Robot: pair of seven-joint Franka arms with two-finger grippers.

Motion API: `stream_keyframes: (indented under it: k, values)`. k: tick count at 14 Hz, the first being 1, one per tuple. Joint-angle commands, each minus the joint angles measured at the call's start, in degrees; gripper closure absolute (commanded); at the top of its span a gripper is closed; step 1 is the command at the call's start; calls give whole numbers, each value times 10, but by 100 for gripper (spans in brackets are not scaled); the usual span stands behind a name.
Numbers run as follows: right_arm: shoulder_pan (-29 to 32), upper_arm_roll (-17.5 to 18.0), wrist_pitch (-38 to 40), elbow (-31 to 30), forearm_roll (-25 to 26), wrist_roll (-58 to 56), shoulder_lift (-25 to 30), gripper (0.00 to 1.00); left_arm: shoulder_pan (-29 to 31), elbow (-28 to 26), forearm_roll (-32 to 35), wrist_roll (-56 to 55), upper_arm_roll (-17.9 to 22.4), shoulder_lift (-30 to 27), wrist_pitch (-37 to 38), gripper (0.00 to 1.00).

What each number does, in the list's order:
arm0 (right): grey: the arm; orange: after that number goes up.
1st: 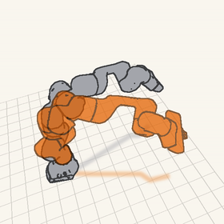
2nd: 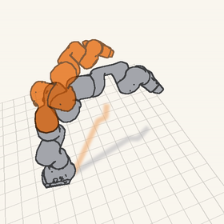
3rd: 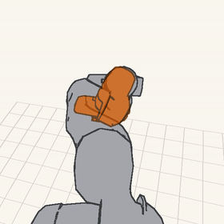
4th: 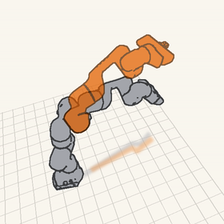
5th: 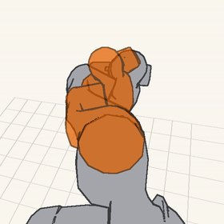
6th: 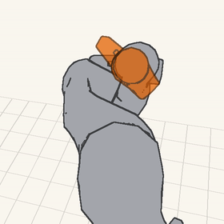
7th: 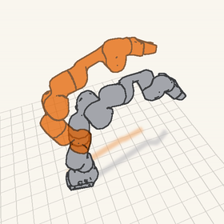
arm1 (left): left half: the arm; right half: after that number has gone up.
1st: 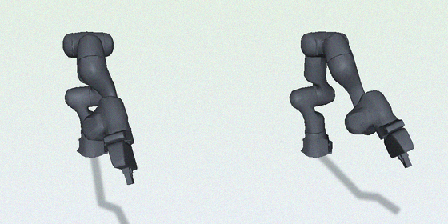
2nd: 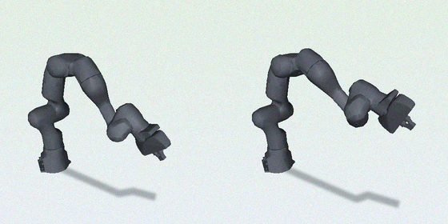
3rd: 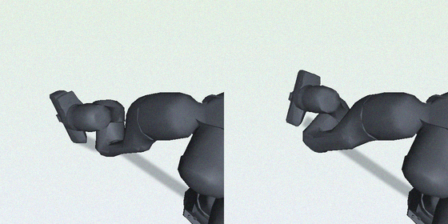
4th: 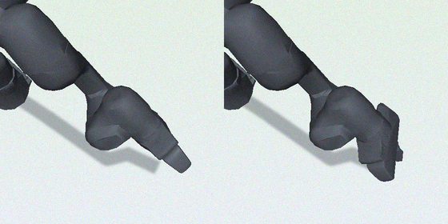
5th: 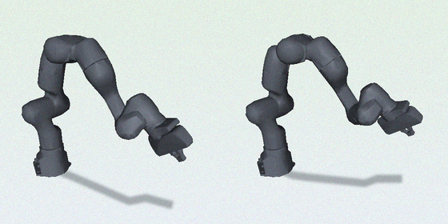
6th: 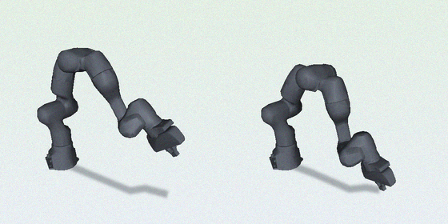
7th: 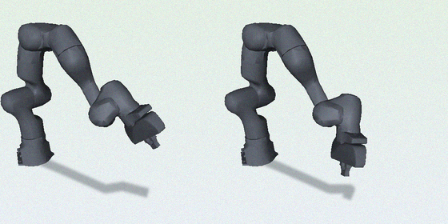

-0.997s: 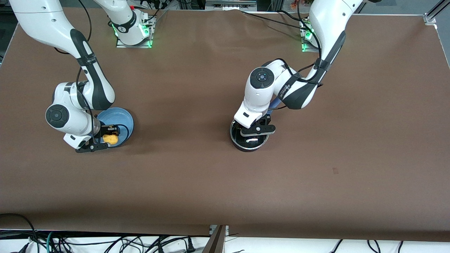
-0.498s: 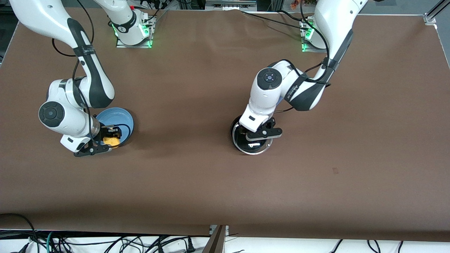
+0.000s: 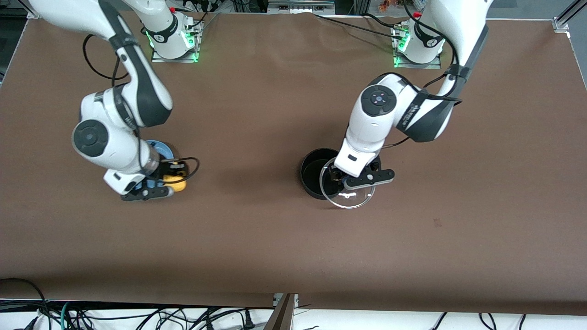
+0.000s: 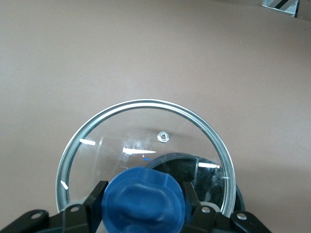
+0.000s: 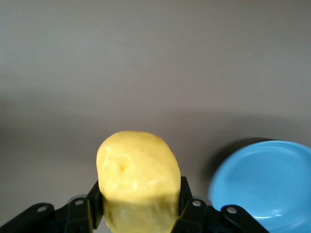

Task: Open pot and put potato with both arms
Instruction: 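Lift the lid with the left gripper while the right gripper carries the potato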

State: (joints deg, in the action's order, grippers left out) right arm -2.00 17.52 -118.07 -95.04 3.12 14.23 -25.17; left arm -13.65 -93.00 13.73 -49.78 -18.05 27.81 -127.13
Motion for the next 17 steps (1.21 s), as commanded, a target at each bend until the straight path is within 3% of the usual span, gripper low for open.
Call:
stream_keyframes:
  k: [1,8,13,17]
  values:
    - [-37,29,14,38,-5,116,-16,62,37,-5,-41,82,-6,-39,42,67]
    - [-191,29,-47,163,-3,379,-112,62,128,-17,-66,229,-6,-65,72,67]
    - [-253,29,-188,175,-3,433,-167,62,195,-38,-67,333,-6,-68,71,67]
    - [-276,29,-237,175,-3,459,-193,62,230,-67,-69,383,-6,-74,58,66]
